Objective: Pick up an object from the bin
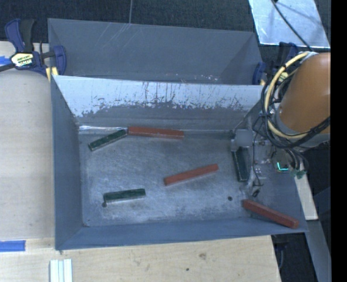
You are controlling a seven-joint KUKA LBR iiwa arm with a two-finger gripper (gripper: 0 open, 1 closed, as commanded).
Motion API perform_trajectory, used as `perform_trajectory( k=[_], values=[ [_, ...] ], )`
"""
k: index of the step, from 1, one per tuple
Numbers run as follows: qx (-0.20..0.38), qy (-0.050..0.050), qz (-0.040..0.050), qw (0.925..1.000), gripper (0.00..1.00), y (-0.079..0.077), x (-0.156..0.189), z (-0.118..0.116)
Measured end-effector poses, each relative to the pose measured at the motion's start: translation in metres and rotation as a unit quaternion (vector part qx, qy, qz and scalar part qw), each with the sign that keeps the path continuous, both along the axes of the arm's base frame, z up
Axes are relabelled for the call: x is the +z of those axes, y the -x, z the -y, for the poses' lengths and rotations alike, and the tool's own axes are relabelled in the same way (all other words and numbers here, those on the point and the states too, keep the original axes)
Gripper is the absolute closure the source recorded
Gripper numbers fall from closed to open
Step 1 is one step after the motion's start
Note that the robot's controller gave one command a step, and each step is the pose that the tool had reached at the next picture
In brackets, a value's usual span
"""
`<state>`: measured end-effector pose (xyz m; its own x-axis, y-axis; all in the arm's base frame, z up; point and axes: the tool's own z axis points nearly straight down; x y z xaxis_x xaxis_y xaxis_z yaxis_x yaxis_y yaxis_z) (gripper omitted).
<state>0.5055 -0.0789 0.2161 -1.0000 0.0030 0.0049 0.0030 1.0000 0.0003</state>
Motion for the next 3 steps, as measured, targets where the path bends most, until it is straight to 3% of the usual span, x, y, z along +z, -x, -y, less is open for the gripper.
perform_trajectory(
  k=[1, 2, 3],
  values=[
    [0.013, 0.0, 0.0001, 0.9999, 0.0, -0.0085, -0.127, -0.0317],
    [0.013, 0.001, 0.0038, 0.9999, 1.0, -0.0102, -0.1225, -0.0307],
    [0.013, 0.001, 0.0038, 0.9999, 0.0, -0.0102, -0.1225, -0.0308]
  ],
)
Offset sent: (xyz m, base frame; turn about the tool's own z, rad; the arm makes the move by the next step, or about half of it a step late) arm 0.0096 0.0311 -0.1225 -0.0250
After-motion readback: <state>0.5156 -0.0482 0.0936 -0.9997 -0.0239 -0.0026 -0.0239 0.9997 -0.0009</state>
